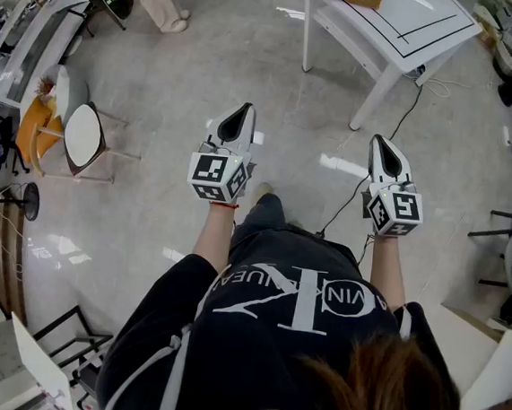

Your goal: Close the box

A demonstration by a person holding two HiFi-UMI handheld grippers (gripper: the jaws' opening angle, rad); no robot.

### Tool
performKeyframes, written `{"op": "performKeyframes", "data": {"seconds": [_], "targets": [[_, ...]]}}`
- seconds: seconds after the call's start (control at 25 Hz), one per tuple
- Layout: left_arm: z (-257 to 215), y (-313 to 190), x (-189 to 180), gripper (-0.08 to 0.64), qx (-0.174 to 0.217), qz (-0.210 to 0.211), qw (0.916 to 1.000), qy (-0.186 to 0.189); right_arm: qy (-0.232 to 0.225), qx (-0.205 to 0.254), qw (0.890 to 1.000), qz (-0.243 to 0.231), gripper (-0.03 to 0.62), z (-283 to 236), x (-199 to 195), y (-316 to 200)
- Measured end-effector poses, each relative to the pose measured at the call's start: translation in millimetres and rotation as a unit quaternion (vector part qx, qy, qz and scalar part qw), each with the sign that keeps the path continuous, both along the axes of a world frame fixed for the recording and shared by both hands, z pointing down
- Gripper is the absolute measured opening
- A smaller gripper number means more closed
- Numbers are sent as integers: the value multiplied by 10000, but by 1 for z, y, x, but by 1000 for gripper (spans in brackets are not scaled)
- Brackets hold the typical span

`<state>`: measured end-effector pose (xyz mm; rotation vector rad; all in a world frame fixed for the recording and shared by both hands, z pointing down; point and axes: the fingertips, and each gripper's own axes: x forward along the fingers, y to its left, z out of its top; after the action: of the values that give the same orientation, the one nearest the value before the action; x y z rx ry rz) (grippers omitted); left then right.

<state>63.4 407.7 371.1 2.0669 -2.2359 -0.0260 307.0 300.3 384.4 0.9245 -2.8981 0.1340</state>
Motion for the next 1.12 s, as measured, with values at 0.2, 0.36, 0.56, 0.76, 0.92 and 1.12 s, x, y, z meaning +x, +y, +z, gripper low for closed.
{"op": "performKeyframes", "data": {"seconds": [0.2, 0.36, 0.56, 0.76, 0.92, 1.12], "targets": [[0, 2, -1, 11, 0, -24, 10000, -20, 2, 14, 10000, -9, -2, 1, 1, -1], [0, 0, -2, 11, 22, -105, 9998, -177, -24, 58, 10000, 17, -2, 3, 1, -5], [-5, 2, 0, 11, 92, -145, 9996, -222, -16, 121, 9999, 30, -2, 1, 6, -3], [-10, -1, 7, 11, 123, -70, 9996, -262, -58, 120, 9999, 82, -2, -1, 12, -6], [-16, 0, 3, 11, 144, -115, 9994, -302, -98, 119, 9999, 20, -2, -3, 7, -7], [-10, -10, -12, 11, 79, -164, 9994, -304, -105, 180, 9998, 5, -2, -2, -6, -17]]}}
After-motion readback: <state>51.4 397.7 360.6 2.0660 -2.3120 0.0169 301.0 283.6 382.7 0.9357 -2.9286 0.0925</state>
